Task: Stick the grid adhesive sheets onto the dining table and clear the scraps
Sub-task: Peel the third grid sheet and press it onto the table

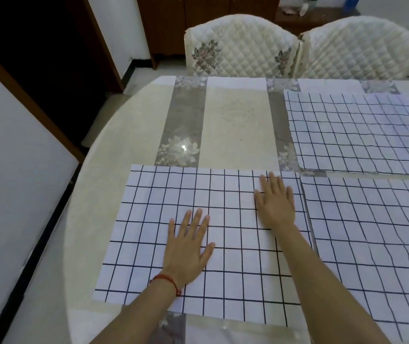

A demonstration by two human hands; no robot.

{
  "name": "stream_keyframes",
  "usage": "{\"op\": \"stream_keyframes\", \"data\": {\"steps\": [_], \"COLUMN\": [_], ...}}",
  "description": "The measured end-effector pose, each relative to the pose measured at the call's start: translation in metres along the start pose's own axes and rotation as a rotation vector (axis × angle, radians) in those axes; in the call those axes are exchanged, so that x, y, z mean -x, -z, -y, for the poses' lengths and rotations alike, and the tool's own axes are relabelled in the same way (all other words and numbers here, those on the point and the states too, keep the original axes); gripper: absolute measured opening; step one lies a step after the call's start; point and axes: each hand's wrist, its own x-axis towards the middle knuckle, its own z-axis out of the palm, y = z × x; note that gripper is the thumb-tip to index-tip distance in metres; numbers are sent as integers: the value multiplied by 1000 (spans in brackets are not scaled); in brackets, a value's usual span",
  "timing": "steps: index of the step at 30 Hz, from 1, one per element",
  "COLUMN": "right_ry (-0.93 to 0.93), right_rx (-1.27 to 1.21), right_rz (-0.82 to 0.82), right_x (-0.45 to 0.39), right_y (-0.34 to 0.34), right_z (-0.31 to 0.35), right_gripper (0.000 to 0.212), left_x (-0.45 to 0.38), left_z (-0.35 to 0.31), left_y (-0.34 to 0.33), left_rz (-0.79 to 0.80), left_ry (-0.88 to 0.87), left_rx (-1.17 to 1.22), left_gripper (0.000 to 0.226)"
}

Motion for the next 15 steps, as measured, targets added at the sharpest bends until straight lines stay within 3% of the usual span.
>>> {"op": "stream_keyframes", "data": {"steps": [3, 7, 9, 15], "right_ry": [-58, 230, 271, 52], "right_rx": [-15, -66, -22, 6], "right_rz": [-70, -23, 22, -29], "right_x": [16, 67, 83, 87], "right_y": [0, -25, -36, -27], "right_z": [12, 59, 62, 20], "right_gripper": [55, 54, 55, 57], "left_x": [0, -1, 0, 0], "left_z": [1, 0, -1, 1], "left_y": [0, 0, 1, -2], "left_rz": [-2, 19, 25, 36], "left_ry": [-5, 3, 2, 18], "left_rx": [-9, -32, -47, 8], "left_gripper": [64, 63, 63, 64]}}
